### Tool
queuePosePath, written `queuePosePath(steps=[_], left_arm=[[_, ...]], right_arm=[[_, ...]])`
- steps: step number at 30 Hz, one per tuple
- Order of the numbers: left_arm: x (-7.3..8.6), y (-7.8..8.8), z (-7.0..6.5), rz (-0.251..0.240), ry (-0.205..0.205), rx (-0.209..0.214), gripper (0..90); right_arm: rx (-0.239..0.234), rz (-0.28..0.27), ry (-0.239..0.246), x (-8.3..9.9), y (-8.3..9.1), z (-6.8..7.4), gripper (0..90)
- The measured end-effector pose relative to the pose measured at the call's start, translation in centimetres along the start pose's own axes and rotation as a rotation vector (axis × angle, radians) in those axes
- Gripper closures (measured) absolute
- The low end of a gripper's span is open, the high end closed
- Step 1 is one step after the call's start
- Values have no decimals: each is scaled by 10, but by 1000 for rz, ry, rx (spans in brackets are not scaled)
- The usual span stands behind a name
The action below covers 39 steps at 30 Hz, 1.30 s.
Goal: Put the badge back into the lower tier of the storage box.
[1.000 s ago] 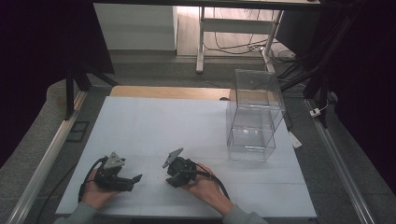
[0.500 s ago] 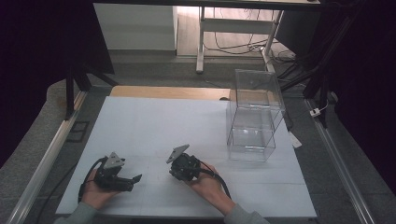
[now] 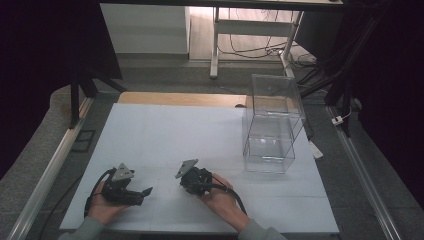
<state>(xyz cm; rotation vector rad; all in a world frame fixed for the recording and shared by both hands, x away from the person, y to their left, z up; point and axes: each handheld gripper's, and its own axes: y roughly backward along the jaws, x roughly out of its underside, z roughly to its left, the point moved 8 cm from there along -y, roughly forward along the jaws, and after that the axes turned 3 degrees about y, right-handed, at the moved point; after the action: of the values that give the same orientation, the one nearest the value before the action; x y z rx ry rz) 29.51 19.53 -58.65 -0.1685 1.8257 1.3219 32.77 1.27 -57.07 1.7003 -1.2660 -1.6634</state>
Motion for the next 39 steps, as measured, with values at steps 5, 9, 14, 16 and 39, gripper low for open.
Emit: queuePosePath(steps=[5,9,14,16,39], left_arm=[[0,1,1,-4,3,-3,81],[0,1,1,-2,3,-4,81],[0,1,1,-3,4,-3,81],[0,1,2,-2,4,-4,81],[0,0,2,-1,7,-3,81]], right_arm=[[-5,-5,-28,1,2,-4,861],[16,-12,-43,4,3,-10,888],[-3,-15,-77,7,6,-16,888],[-8,-20,-84,7,8,-18,889],[-52,-53,-121,17,50,-43,888]])
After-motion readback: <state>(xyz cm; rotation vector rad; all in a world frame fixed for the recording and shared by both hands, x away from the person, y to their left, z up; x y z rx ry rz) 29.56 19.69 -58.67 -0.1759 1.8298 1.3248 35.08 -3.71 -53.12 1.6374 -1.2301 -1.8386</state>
